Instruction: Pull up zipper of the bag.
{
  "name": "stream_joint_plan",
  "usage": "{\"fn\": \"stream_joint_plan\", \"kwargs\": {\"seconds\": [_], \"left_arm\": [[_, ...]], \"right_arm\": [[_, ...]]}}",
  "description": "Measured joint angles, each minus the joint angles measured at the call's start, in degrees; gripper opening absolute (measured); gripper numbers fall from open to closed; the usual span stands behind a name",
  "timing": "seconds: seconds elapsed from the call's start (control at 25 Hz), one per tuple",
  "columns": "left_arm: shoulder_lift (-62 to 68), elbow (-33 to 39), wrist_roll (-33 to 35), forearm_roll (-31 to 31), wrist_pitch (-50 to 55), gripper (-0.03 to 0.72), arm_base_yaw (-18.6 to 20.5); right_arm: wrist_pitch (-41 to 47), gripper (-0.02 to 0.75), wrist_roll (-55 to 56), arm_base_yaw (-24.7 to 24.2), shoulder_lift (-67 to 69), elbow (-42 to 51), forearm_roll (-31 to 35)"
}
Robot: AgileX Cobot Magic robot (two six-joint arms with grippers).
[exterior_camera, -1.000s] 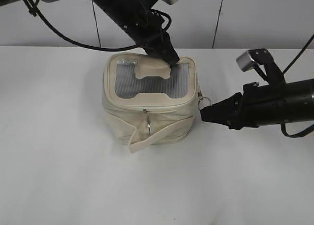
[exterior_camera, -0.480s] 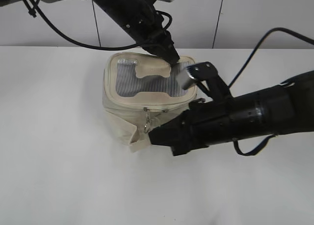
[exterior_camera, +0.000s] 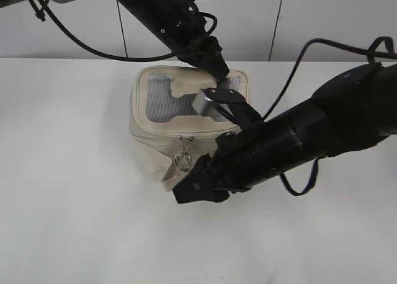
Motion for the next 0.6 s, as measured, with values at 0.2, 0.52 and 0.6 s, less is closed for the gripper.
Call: {"fn": "stream_joint_plan", "kwargs": {"seconds": [0.2, 0.52, 0.6], "left_arm": [[-2.7, 0.3, -5.72, 2.12, 0.42, 0.258, 0.37], [-14.95, 7.5, -19.47, 16.11, 0.35, 0.237, 1.48], [-18.71, 12.78, -24.13, 22.67, -1.17, 0.237, 1.48]], "right_arm": [[6.43, 0.515, 18.88, -8.67, -3.83, 0.0, -20.43], [14.36, 0.571, 37.45, -21.54, -13.92, -0.07, -40.97], [16.27, 0.571, 41.35, -23.07, -16.29, 0.35, -44.17]]}}
